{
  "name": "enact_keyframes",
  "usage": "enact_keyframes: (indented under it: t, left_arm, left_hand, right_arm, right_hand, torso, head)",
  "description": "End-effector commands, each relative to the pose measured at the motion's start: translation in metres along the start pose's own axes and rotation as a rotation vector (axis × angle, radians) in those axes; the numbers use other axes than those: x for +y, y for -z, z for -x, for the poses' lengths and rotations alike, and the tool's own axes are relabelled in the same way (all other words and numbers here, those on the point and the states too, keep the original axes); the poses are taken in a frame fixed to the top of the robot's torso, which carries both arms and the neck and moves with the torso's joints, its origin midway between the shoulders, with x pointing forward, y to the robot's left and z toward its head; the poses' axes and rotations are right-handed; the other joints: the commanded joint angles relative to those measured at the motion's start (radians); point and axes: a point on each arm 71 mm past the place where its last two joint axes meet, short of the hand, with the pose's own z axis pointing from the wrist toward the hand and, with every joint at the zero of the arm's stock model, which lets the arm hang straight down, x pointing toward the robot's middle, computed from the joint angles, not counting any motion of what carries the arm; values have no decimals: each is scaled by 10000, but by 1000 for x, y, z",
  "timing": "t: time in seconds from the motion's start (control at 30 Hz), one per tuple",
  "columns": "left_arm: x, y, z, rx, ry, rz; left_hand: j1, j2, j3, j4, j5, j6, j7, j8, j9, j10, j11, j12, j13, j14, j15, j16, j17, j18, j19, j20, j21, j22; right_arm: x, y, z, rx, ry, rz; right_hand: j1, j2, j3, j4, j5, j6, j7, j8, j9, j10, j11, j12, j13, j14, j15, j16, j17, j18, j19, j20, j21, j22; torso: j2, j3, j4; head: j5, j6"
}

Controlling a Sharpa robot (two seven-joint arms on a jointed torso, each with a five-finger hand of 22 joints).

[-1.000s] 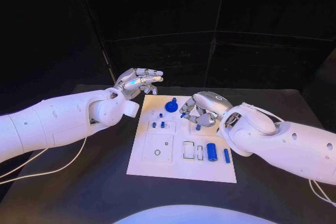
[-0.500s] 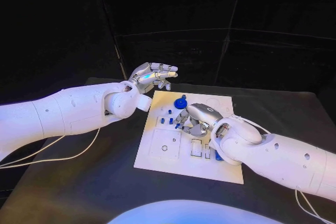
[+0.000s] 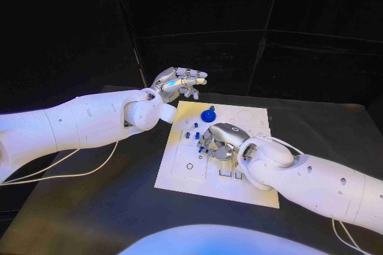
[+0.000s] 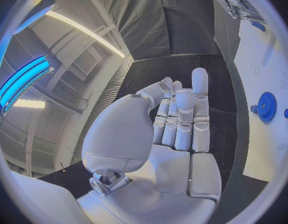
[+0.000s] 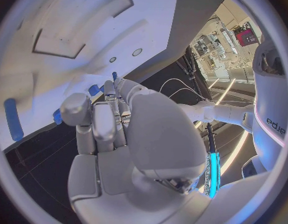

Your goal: Assemble the parts on the task board

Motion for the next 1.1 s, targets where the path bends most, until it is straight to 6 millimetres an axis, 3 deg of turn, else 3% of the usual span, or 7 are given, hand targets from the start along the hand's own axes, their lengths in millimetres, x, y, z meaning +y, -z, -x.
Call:
enact_keyframes:
  t: [0.03,0.23,1.1]
  left_arm:
    - [-2,-1,-2,165,-55,-128]
    - [-2,-1,-3,202,-51,-99]
    - [-2,-2,-4,260,-30,-66]
  left_hand:
    - [77,43,-22,-49,56,-62,23,67,-17,-92,-6,56,10,-47,-3,-49,-9,132,-77,-8,-50,-15]
    - [52,49,-33,-37,61,-81,34,68,-21,-119,6,67,13,-52,8,-52,-19,129,-81,0,-58,-18]
    - [35,49,-42,-29,62,-88,37,69,-23,-130,10,74,14,-56,13,-57,-32,128,-83,4,-62,-20]
  right_arm:
    - [1,0,-3,365,207,37]
    - [1,1,-6,550,298,36]
    - [-2,-1,-10,875,498,-156]
  right_hand:
    - [-102,25,2,-64,-80,17,76,2,11,-22,38,-48,3,195,-55,29,-7,-140,-23,-7,-6,-2]
    - [-189,43,-3,-95,-219,9,74,-7,14,-34,39,-58,11,192,-52,37,-15,-136,-35,1,-16,-15]
    - [-211,44,-1,-124,-261,3,72,-13,15,-39,37,-62,15,190,-52,39,-23,-142,-23,3,1,16]
  torso:
    - [9,12,-7]
    - [19,5,-8]
    - [7,-1,-4]
  head:
    - [31,-44]
    - [-12,-57]
    - [37,-159]
